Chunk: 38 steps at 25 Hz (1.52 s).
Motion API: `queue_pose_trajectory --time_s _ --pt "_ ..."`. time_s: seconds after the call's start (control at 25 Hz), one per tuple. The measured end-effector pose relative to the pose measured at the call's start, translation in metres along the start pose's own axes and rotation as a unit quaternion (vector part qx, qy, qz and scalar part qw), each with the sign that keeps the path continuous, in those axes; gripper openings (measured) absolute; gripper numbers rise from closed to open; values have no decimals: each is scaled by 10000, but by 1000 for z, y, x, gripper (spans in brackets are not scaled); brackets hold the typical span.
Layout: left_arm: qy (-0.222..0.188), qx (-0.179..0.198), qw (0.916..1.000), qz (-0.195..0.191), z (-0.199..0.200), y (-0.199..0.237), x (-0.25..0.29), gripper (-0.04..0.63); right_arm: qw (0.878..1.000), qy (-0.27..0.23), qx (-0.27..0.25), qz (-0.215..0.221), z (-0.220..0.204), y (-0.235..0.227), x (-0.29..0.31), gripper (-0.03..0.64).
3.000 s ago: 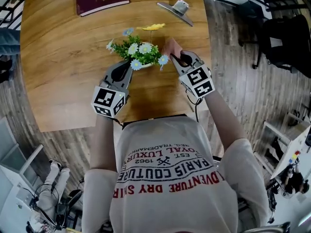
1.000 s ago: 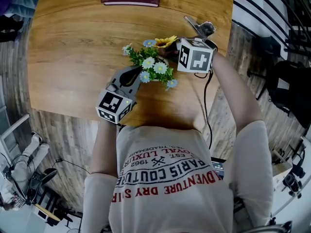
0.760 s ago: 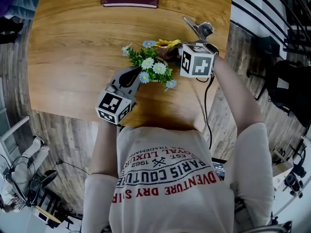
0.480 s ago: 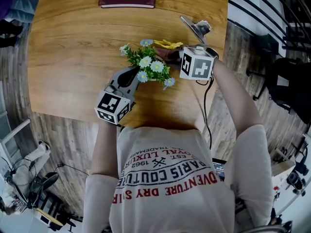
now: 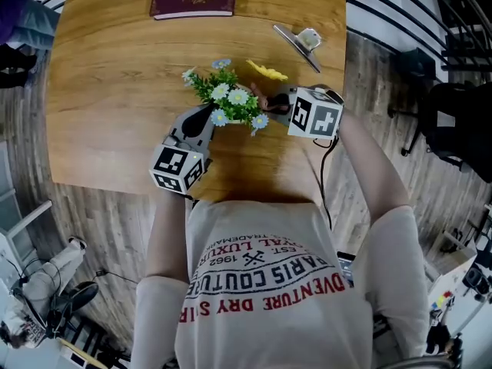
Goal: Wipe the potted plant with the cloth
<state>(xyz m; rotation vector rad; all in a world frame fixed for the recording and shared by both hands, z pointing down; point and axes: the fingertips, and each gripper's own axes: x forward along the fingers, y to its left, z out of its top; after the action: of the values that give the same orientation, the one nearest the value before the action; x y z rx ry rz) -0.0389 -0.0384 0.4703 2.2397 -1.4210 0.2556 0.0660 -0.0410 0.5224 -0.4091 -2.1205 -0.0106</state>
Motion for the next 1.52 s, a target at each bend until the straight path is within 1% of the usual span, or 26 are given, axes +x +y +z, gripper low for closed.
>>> queue_pose_trajectory --time_s 0.16,0.28,0.36,0.44,0.56,0.64,0.72,0.76,0.84,0.92,1.0,1.04,1.12,1.28,1.44,1.52 --pt "-62 -157 9997 161 -1 4 -3 15 9991 -218 240 -269 -1 5 -12 35" --pt "-124 -141 9991 384 4 6 -12 15 9971 -315 404 -558 -1 4 -28 35" --pt "-186 -30 9983 548 12 5 -20 15 9950 -329 552 -763 -1 3 -41 35" --pt "-241 162 9971 709 23 3 -30 15 9921 -363 689 -980 1 3 -56 35" --pt "-408 408 9952 792 48 -5 -42 15 9853 -533 790 -1415 12 1 -82 35" --pt "-509 504 9940 828 64 -11 -50 15 9783 -769 855 -1723 24 2 -100 35" --pt "-613 599 9927 854 80 -16 -58 15 9679 -1081 944 -2063 41 2 -119 35" --pt "-677 637 9920 857 88 -19 -61 15 9608 -1246 995 -2268 49 1 -129 35" --pt "-837 666 9906 847 106 -22 -68 15 9423 -1597 1116 -2721 69 -4 -149 35" --pt "-1005 671 9894 810 121 -23 -75 15 9209 -1937 1291 -3125 88 -10 -165 35" --pt "-1103 764 9883 729 132 -22 -82 15 9031 -2193 1431 -3403 107 -14 -171 35" --pt "-1119 841 9879 661 136 -20 -85 15 8971 -2292 1462 -3483 119 -15 -170 35" --pt "-1116 975 9878 489 140 -15 -91 15 8915 -2414 1477 -3537 143 -14 -162 35" --pt "-1011 1070 9889 204 142 7 -110 15 8928 -2441 1676 -3395 188 -10 -130 35" --pt "-842 1222 9889 83 143 52 -126 15 8916 -2280 1906 -3418 219 -23 -88 35" --pt "-750 1270 9890 42 139 75 -134 15 8880 -2175 2089 -3472 226 -30 -65 35"
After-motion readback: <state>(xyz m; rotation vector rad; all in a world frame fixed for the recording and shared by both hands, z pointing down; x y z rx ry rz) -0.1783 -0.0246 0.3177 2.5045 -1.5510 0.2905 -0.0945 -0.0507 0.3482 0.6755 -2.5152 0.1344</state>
